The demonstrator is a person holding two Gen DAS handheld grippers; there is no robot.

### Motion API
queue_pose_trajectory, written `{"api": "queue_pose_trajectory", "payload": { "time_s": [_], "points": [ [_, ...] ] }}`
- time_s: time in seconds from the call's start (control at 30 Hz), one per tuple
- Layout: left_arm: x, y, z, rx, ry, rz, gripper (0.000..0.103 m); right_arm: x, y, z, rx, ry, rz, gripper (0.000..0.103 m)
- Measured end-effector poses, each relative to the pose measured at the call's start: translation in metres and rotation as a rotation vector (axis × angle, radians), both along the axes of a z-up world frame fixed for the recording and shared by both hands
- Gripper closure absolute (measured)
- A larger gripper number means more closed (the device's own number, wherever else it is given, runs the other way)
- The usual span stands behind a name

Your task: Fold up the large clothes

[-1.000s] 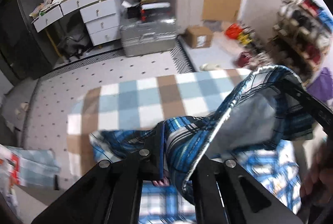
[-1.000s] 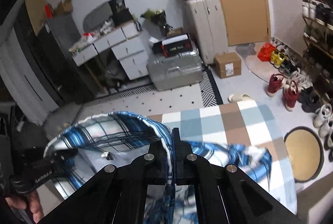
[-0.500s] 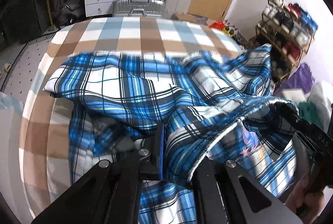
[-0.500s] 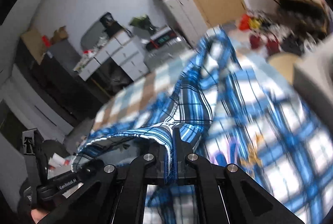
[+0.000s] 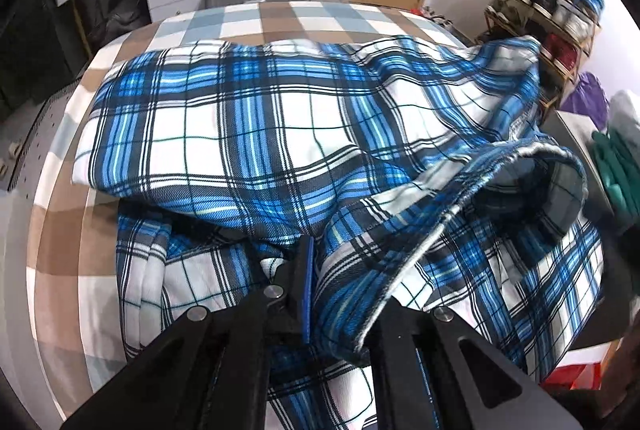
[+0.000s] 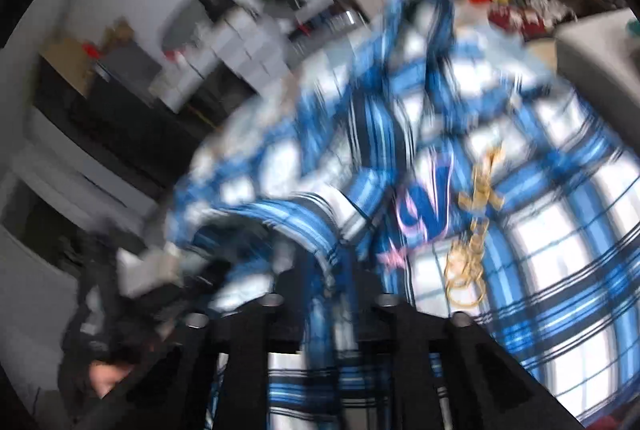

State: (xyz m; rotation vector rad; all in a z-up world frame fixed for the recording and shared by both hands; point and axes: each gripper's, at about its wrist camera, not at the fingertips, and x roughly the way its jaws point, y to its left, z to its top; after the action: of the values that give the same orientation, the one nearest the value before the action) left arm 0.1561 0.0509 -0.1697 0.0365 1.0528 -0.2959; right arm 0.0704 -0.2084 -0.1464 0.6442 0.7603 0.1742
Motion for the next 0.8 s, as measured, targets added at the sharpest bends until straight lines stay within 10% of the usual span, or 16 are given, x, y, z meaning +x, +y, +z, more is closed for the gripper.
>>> {"api": "queue_pose_trajectory", "payload": {
  "time_s": [0.03, 0.1, 0.37, 0.47, 0.5, 0.67, 0.8],
  "points": [
    [0.001, -0.002, 0.0, 0.012, -0.005, -0.012, 0.102, -0.008, -0.008, 0.01, 0.015, -0.061, -0.028, 0.037],
    [-0.005, -0.005, -0.003, 0.034, -0.016, -0.032, 0.102, -0.014, -0.023, 0.032, -0.04, -0.149, -0.114, 0.016],
    [-0.009, -0.016, -0.01, 0.114, -0.022, -0.071, 0.102, 0.112, -0.054, 0.032, -0.083, 0.094, -0.157, 0.018],
    [-0.006, -0.008, -0.009, 0.064, -0.002, -0.055, 0.102, 0.133, -0.048, 0.005, -0.078, 0.201, -0.162, 0.055],
    [-0.016, -0.008, -0.007, 0.049, 0.001, -0.049, 0.102, 0.138, -0.049, -0.004, -0.07, 0.231, -0.152, 0.099],
    [-0.015, 0.001, 0.007, -0.093, 0.011, -0.061, 0.102, 0.104, -0.07, 0.004, 0.115, 0.097, -0.206, 0.099],
    [-0.021, -0.008, 0.005, -0.043, 0.005, -0.075, 0.102, 0.057, -0.088, 0.008, 0.379, -0.114, -0.16, 0.099]
  ]
}}
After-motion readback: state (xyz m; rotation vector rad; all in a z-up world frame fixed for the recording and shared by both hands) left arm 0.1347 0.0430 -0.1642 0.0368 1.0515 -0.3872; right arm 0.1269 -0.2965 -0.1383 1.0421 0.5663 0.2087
